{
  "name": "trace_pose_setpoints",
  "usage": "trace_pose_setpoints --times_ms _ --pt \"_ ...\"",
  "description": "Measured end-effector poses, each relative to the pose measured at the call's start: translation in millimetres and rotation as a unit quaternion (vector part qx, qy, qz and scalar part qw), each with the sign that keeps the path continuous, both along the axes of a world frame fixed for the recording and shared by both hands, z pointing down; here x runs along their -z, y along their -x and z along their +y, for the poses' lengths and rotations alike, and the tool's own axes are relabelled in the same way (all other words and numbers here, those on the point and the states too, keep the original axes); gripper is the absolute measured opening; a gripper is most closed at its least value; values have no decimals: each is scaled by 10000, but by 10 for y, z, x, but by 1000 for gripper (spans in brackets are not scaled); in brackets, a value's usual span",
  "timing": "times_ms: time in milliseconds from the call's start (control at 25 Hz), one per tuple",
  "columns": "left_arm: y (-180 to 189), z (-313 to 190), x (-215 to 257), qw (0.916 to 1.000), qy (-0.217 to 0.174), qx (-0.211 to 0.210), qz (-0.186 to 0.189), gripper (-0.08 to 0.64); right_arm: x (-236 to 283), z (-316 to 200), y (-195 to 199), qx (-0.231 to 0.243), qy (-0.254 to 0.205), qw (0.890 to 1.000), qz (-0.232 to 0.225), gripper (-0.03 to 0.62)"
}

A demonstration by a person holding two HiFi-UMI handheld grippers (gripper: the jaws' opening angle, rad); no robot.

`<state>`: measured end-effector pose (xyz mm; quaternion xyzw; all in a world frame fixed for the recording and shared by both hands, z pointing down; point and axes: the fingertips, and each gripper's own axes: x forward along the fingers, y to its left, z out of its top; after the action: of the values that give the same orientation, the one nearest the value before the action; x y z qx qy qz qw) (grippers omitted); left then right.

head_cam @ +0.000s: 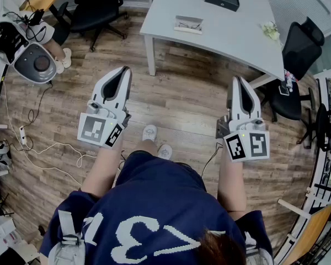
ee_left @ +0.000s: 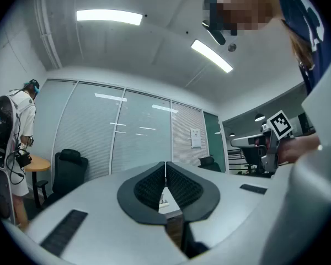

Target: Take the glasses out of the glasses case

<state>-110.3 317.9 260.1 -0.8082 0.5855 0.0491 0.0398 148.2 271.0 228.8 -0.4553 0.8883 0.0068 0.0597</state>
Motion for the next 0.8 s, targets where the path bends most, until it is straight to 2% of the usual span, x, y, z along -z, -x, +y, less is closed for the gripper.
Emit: trace_pose_setpoints --times_ms 200,440,640,800 --pt "-152 108 59 9999 -59 90 -39 21 64 96 -176 -93 -53 9998 -138 25" --pt "-164 114 92 9999 -63 109 -97 20 73 116 -183 54 -9 9993 -368 26" --pt "-91 -116 43 10000 11 66 -73 21 8 -85 -97 68 115 9992 -388 26" --pt "-12 -502 -22 10000 27 -57 -9 20 -16 -429 -11 8 123 9992 -392 26"
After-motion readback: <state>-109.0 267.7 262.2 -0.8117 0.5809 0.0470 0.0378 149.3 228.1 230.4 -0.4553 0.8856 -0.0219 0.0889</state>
